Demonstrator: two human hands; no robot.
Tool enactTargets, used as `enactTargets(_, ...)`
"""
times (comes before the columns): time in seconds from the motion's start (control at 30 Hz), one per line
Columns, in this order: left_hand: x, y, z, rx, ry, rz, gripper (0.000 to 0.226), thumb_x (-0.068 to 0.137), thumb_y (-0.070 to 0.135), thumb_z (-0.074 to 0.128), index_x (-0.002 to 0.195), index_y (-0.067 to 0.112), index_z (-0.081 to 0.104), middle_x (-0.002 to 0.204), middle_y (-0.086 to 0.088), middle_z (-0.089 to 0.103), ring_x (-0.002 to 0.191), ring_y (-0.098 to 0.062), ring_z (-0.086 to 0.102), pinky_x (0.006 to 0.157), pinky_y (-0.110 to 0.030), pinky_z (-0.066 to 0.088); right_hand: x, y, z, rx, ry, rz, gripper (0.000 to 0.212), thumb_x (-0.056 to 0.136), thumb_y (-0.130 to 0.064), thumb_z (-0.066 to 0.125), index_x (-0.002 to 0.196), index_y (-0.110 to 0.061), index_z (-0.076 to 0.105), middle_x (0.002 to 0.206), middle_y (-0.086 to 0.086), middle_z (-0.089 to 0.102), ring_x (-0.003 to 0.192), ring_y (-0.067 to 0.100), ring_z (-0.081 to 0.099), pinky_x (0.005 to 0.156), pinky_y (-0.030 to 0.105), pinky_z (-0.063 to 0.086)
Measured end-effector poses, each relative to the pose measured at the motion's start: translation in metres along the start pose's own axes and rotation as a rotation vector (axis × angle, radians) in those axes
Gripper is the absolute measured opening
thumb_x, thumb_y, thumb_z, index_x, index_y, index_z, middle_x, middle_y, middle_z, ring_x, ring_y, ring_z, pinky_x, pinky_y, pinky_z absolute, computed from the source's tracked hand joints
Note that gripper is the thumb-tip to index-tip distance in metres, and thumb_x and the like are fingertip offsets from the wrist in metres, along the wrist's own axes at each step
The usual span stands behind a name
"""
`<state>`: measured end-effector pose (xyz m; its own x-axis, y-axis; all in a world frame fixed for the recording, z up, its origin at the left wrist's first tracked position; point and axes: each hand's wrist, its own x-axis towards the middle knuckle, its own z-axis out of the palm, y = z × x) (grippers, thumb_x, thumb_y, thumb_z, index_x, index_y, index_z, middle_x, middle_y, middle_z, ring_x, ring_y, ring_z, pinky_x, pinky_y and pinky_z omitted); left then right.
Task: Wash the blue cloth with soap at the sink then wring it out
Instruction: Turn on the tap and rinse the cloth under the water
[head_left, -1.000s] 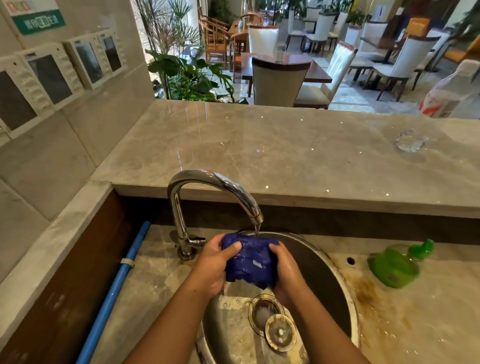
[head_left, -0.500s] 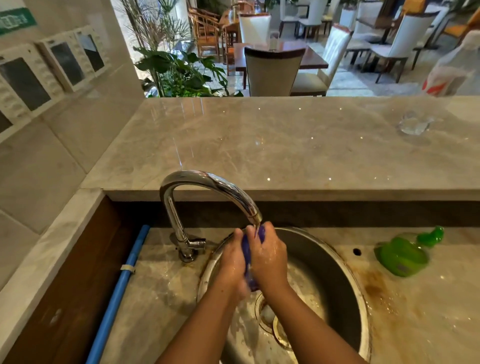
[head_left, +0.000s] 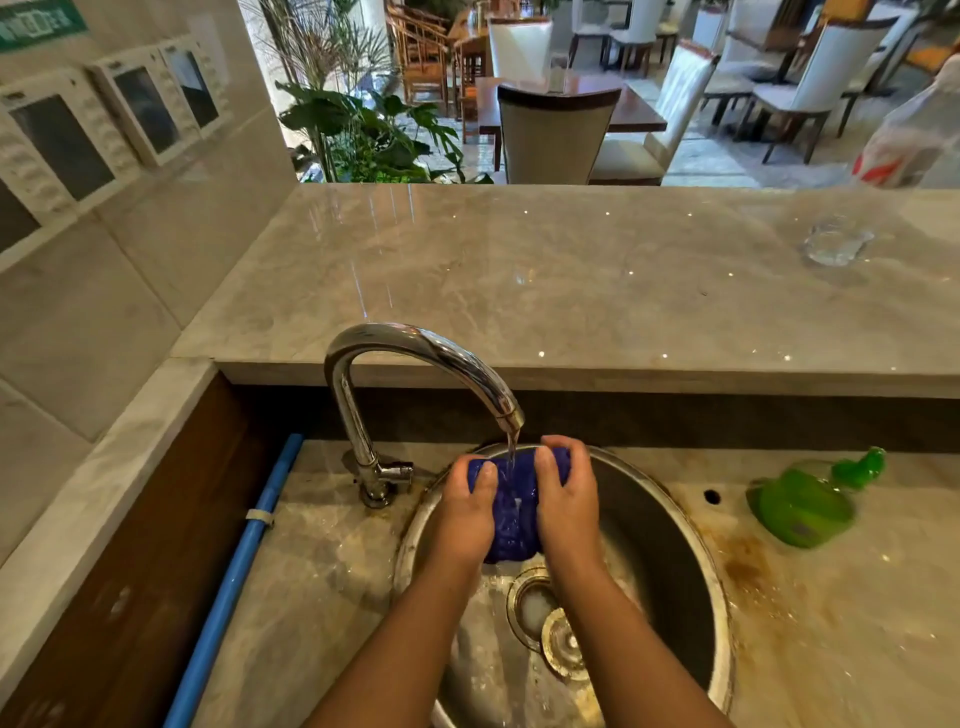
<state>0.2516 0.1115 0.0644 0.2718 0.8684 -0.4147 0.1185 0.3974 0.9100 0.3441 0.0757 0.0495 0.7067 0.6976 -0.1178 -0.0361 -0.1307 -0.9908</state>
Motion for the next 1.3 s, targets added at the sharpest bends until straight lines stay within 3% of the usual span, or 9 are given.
enactTargets(0.13, -0.008, 0.01, 0.014, -0.27, -0.028, -0.061, 0.02, 0.105, 0.032, 0.048, 0.121, 0.025, 0.059, 0.12, -0.01, 0.067, 0.106, -0.03, 0.068, 0.087, -0.051, 0.06, -0.014, 0.006, 0.006, 0.045, -0.083, 0.056, 0.037, 0.096, -0.037, 0.06, 0.132, -0.031, 0.051, 0.119, -0.014, 0.057, 0.107, 0.007, 0.06, 0.084, 0.023, 0.053)
enactTargets(0.27, -0.011, 0.01, 0.026, -0.286, -0.004, -0.076, 0.023, 0.103, 0.041, 0.049, 0.119, 0.027, 0.059, 0.111, -0.005, 0.069, 0.101, -0.022, 0.069, 0.087, -0.041, 0.06, -0.015, 0.005, 0.011, 0.05, -0.052, 0.036, 0.026, 0.095, -0.043, 0.061, 0.11, -0.022, 0.062, 0.102, 0.001, 0.071, 0.093, 0.017, 0.07, 0.081, 0.034, 0.059)
enactTargets(0.43, -0.007, 0.006, 0.027, -0.217, 0.086, -0.082, 0.02, 0.104, 0.038, 0.049, 0.105, 0.025, 0.064, 0.103, -0.009, 0.073, 0.095, -0.025, 0.073, 0.087, -0.045, 0.061, -0.013, -0.002, 0.009, -0.028, -0.036, -0.03, 0.017, 0.096, -0.029, 0.062, 0.087, -0.014, 0.06, 0.076, 0.003, 0.065, 0.065, 0.014, 0.06, 0.06, 0.027, 0.052)
enactTargets(0.67, 0.005, 0.0, 0.026, -0.252, 0.147, -0.167, 0.02, 0.103, 0.025, 0.051, 0.102, 0.015, 0.068, 0.095, -0.009, 0.071, 0.084, -0.02, 0.07, 0.072, -0.031, 0.055, -0.005, 0.001, 0.019, -0.169, -0.033, -0.032, 0.026, 0.089, -0.024, 0.058, 0.066, -0.012, 0.057, 0.065, 0.011, 0.063, 0.056, 0.018, 0.054, 0.053, 0.04, 0.047)
enactTargets(0.77, 0.004, 0.0, 0.022, -0.271, 0.103, -0.127, 0.033, 0.105, 0.022, 0.045, 0.119, -0.004, 0.061, 0.097, -0.011, 0.063, 0.086, -0.025, 0.061, 0.08, -0.041, 0.052, 0.0, 0.0, 0.022, -0.203, -0.035, -0.013, 0.03, 0.088, -0.014, 0.06, 0.059, -0.009, 0.053, 0.056, 0.009, 0.057, 0.05, 0.018, 0.049, 0.049, 0.04, 0.042)
enactTargets(0.9, 0.004, 0.002, 0.024, -0.309, 0.168, -0.227, 0.021, 0.102, 0.021, 0.051, 0.101, 0.007, 0.067, 0.088, -0.012, 0.071, 0.084, -0.028, 0.071, 0.073, -0.042, 0.058, 0.003, -0.003, 0.024, -0.22, -0.051, 0.027, 0.035, 0.087, -0.007, 0.056, 0.054, -0.015, 0.049, 0.052, 0.003, 0.048, 0.051, 0.013, 0.042, 0.05, 0.033, 0.036)
enactTargets(1.1, -0.005, 0.005, 0.02, -0.245, 0.18, -0.229, 0.019, 0.101, 0.02, 0.05, 0.102, 0.009, 0.066, 0.095, -0.017, 0.071, 0.086, -0.028, 0.071, 0.068, -0.038, 0.059, 0.001, -0.002, 0.024, -0.18, -0.147, 0.134, 0.03, 0.091, -0.014, 0.057, 0.061, -0.015, 0.058, 0.06, 0.006, 0.057, 0.059, 0.02, 0.054, 0.062, 0.038, 0.048)
enactTargets(1.2, -0.007, 0.008, 0.012, -0.213, 0.118, -0.176, 0.024, 0.102, 0.035, 0.053, 0.115, 0.016, 0.062, 0.107, -0.013, 0.07, 0.096, -0.03, 0.071, 0.081, -0.05, 0.062, -0.003, -0.006, 0.014, 0.091, -0.205, 0.305, 0.031, 0.101, -0.033, 0.052, 0.086, -0.011, 0.068, 0.081, 0.007, 0.073, 0.075, 0.021, 0.069, 0.072, 0.036, 0.058)
enactTargets(1.3, -0.007, 0.013, -0.002, -0.05, 0.068, -0.035, 0.022, 0.098, 0.039, 0.059, 0.112, 0.022, 0.06, 0.109, -0.01, 0.071, 0.095, -0.027, 0.073, 0.084, -0.053, 0.061, -0.002, -0.008, 0.0, 0.335, -0.189, 0.492, 0.024, 0.101, -0.033, 0.055, 0.115, -0.014, 0.063, 0.111, 0.015, 0.072, 0.1, 0.032, 0.071, 0.09, 0.054, 0.058)
